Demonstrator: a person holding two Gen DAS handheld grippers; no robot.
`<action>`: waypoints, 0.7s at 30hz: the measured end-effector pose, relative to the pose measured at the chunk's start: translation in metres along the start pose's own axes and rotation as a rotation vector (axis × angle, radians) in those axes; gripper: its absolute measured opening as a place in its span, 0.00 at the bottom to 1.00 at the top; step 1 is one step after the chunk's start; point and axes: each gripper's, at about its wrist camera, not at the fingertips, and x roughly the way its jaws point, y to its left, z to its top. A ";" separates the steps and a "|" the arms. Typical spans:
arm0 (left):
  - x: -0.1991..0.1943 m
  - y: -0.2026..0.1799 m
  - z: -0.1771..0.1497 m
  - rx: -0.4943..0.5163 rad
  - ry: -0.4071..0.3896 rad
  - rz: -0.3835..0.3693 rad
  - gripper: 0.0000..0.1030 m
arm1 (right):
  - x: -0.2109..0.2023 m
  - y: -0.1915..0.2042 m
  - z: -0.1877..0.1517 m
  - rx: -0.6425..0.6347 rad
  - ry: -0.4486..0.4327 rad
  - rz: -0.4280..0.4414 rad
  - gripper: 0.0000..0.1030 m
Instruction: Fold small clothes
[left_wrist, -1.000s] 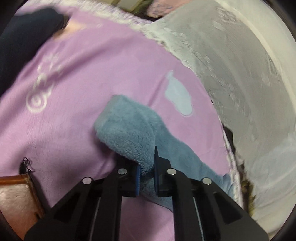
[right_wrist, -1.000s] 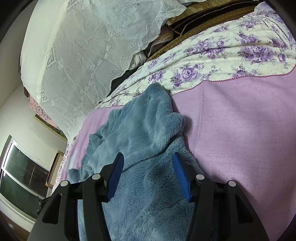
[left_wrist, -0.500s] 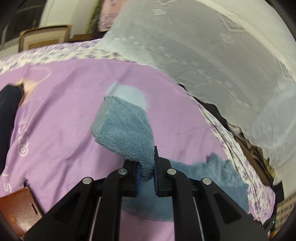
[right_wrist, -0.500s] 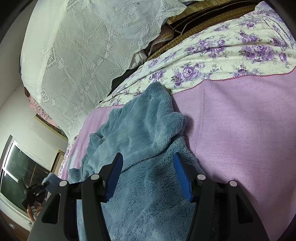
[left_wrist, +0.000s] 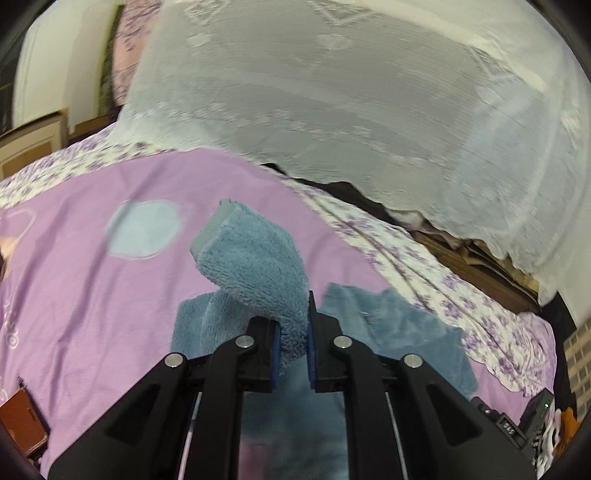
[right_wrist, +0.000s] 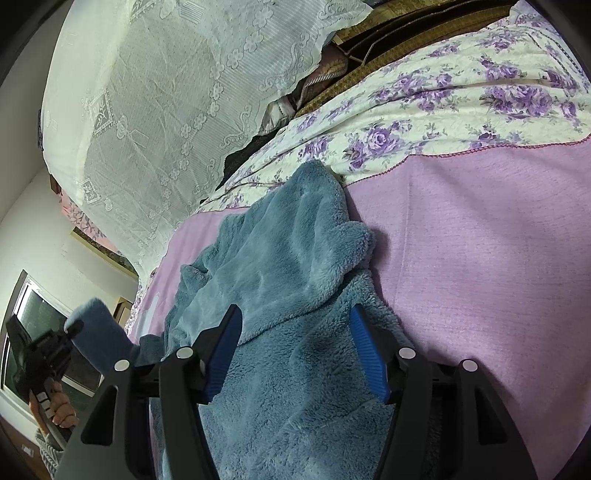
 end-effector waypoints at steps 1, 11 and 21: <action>0.001 -0.008 -0.001 0.010 -0.001 -0.007 0.09 | 0.001 0.000 0.000 0.001 0.003 0.002 0.60; 0.032 -0.103 -0.021 0.097 0.030 -0.092 0.09 | 0.004 -0.005 0.004 0.016 0.014 0.018 0.61; 0.080 -0.170 -0.062 0.127 0.095 -0.149 0.09 | 0.005 -0.008 0.006 0.036 0.019 0.035 0.61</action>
